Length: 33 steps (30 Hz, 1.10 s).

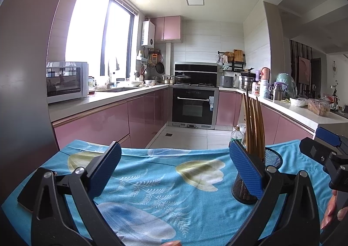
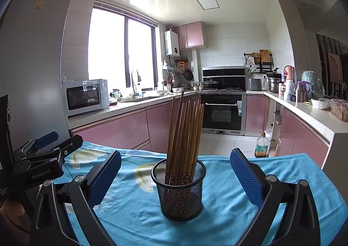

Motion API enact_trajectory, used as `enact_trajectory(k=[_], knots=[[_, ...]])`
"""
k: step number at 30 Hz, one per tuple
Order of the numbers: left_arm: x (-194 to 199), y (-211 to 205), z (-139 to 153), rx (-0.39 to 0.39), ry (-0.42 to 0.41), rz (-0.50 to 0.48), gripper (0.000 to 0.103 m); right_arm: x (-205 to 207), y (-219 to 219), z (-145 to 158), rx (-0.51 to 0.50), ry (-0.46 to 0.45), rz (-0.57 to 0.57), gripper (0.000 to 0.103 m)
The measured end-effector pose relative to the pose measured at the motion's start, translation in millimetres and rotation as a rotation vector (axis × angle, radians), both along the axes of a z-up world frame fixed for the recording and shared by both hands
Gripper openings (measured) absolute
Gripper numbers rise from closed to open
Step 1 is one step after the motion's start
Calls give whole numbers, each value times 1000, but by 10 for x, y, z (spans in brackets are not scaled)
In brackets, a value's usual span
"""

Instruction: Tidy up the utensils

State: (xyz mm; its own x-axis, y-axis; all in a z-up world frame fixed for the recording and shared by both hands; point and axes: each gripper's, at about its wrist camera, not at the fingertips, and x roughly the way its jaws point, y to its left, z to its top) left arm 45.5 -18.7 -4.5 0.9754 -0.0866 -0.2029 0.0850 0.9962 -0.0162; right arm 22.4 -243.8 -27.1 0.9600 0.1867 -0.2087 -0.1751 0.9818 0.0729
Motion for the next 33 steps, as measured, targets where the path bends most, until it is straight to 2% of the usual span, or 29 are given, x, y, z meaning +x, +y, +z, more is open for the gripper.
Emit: enact_trajectory(k=[33], knots=[[3,-18,-4,7,-6,7,98,12,20,-15,6,-6,-6,97]])
